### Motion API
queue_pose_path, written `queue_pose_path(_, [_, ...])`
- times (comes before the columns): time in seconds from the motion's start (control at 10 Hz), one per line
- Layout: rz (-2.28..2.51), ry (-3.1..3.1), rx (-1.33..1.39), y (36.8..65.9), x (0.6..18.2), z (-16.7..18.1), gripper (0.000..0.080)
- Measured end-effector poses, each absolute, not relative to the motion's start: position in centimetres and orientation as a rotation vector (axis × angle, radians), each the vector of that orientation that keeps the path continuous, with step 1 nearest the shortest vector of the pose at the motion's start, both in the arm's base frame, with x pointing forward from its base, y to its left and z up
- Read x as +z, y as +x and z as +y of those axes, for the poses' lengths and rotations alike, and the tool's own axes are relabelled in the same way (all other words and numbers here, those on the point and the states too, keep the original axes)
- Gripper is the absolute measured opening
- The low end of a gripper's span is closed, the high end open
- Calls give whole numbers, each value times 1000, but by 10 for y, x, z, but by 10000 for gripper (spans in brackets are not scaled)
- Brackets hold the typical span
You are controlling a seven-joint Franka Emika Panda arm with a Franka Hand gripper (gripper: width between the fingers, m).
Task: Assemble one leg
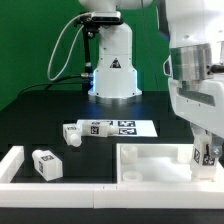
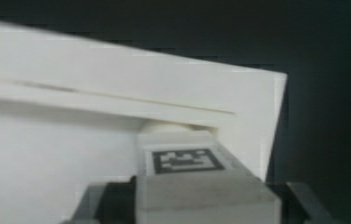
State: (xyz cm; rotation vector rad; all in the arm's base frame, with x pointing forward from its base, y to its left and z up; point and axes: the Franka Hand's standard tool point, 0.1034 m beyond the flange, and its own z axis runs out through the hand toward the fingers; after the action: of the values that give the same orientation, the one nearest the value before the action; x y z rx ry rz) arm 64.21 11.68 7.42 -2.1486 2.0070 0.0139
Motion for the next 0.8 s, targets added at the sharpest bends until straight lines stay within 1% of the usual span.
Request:
queue_pose_path(0.1, [1989, -2173, 22, 641, 74, 120, 295])
queue_pose_path(0.2, [1967, -2192, 19, 641, 74, 119, 356])
queue_pose_path(0.3, [1855, -2290, -3, 640, 74, 117, 356])
queue_pose_path(0.5, [1399, -2601, -70, 636, 72, 104, 615])
queue_pose_path(0.6, [1196, -2725, -66, 633, 70, 106, 639])
queue_pose_path(0.7, [1044, -2813, -62, 629, 69, 110, 639])
queue_pose_path(0.8, [989, -2832, -74, 631, 69, 107, 648])
